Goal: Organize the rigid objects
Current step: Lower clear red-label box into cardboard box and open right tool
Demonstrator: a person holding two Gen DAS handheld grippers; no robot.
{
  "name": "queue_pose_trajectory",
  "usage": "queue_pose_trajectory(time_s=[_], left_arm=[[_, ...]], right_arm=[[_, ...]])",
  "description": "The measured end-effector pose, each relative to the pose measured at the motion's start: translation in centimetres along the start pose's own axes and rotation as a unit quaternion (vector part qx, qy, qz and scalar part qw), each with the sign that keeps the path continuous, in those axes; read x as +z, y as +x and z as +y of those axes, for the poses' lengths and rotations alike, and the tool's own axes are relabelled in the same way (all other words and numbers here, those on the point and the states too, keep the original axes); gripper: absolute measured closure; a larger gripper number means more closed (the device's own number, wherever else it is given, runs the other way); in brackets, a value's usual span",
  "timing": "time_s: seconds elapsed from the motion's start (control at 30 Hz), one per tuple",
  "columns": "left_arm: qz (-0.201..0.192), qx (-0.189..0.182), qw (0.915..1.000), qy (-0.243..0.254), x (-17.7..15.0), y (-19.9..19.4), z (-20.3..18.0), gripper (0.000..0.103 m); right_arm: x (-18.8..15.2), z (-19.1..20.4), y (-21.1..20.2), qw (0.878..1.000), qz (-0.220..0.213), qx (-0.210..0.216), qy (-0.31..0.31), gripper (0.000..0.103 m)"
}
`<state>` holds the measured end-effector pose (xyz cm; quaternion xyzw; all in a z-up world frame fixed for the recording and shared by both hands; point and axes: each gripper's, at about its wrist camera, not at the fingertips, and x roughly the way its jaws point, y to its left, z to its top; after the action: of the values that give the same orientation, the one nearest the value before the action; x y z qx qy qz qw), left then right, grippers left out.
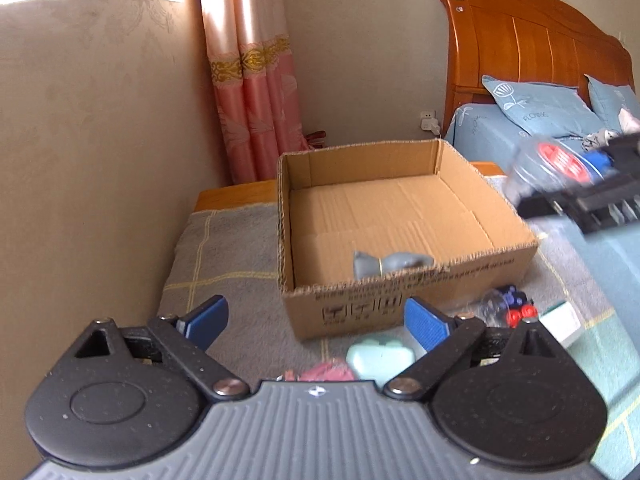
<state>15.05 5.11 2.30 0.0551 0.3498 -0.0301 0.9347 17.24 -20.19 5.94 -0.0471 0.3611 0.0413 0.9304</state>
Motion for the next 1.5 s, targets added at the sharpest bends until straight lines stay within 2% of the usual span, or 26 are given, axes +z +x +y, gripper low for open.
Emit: queue_pose_trajectory(time_s=[0.27, 0.47, 0.6, 0.67, 0.7, 0.73, 1.23, 1.5], left_arm=[[0.007, 0.016, 0.9997, -0.016, -2.7, -2.4, 0.7, 0.008], [0.02, 0.022, 0.9988, -0.039, -3.4, -2.6, 1.5, 0.008], [0.021, 0.035, 0.9982, -0.044, -3.7, -2.6, 2.0, 0.008], [0.021, 0.036, 0.9978, -0.051, -3.8, -2.6, 2.4, 0.008], [0.021, 0.036, 0.9977, -0.054, -3.8, -2.6, 2.6, 0.008], [0.024, 0.037, 0.9975, -0.056, -3.9, -2.5, 2.7, 0.008], [0.035, 0.036, 0.9963, -0.07, -4.5, -2.6, 3.3, 0.008], [0.036, 0.032, 0.9984, -0.029, -5.3, -3.2, 2.7, 0.008]], right_arm=[[4.2, -2.6, 6.2, 0.999, 0.029, -0.008, 0.042, 0.023], [6.2, -2.9, 11.1, 0.996, 0.059, -0.028, 0.052, 0.023], [7.2, -3.0, 13.3, 0.996, 0.063, -0.037, 0.054, 0.023], [7.7, -3.0, 13.8, 0.996, 0.051, -0.051, 0.049, 0.017], [7.8, -3.1, 13.8, 0.996, 0.049, -0.057, 0.048, 0.003], [7.9, -3.1, 13.8, 0.996, 0.045, -0.062, 0.05, 0.0], [6.0, -2.1, 7.9, 0.998, 0.042, -0.031, 0.044, 0.0], [3.0, -0.5, 3.2, 0.999, 0.023, -0.012, 0.036, 0.0]])
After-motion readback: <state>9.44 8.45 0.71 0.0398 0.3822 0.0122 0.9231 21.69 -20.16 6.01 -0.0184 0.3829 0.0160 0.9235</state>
